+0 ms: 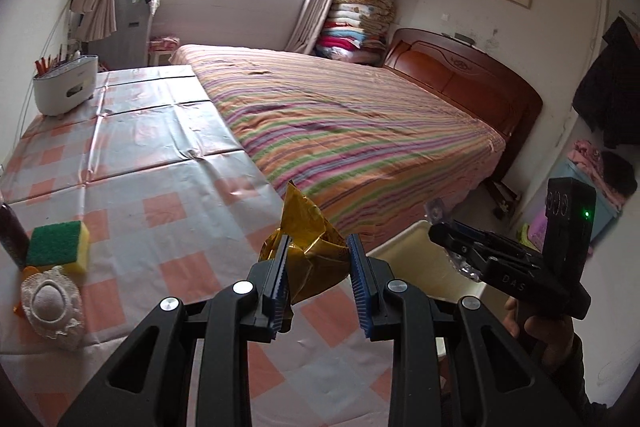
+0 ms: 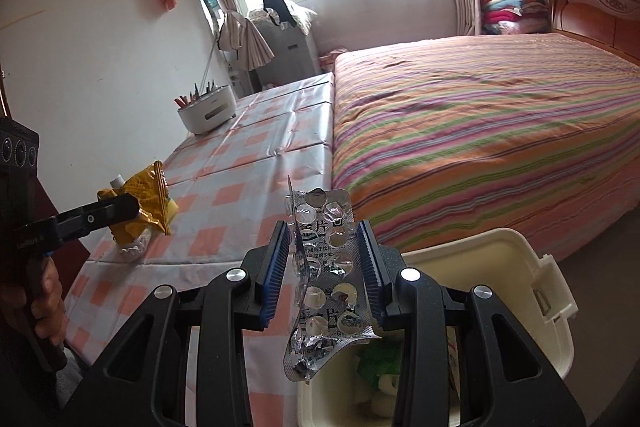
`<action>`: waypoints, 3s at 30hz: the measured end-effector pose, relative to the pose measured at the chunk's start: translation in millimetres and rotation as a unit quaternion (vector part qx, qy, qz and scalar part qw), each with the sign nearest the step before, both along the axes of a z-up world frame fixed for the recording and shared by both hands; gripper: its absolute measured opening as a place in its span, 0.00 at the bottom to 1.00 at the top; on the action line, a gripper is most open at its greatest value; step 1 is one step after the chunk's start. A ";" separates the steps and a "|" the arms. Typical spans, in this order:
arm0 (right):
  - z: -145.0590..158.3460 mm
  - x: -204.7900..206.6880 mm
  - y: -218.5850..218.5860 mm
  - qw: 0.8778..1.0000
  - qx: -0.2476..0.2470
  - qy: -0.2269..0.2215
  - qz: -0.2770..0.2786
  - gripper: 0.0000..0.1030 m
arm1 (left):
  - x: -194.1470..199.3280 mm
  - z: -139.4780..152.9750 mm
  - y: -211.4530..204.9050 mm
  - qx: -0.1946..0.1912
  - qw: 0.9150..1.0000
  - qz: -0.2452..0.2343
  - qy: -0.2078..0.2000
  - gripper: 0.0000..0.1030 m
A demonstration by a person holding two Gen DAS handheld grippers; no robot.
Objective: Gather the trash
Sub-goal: 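Carry both items to the cream bin and release them from both grippers, then move both grippers back over the table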
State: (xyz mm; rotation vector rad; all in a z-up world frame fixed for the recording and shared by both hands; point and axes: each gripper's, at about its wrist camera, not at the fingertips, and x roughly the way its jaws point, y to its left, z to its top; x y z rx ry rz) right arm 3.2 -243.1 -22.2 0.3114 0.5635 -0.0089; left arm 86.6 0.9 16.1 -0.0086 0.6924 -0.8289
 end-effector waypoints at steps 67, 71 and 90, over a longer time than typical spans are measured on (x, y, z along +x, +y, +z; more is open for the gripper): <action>-0.3 -16.6 -26.4 0.989 0.093 -0.035 -0.113 0.78 | 10.0 -16.8 -14.0 -0.022 0.998 0.059 0.025 0.75; 0.9 -8.8 -15.6 0.991 0.087 -0.031 -0.099 0.78 | 14.9 -16.1 -0.1 -0.023 0.997 0.071 0.026 0.75; 4.5 38.1 60.2 0.997 0.068 -0.014 -0.021 0.83 | 29.7 -18.4 68.1 -0.011 0.991 0.134 0.024 0.75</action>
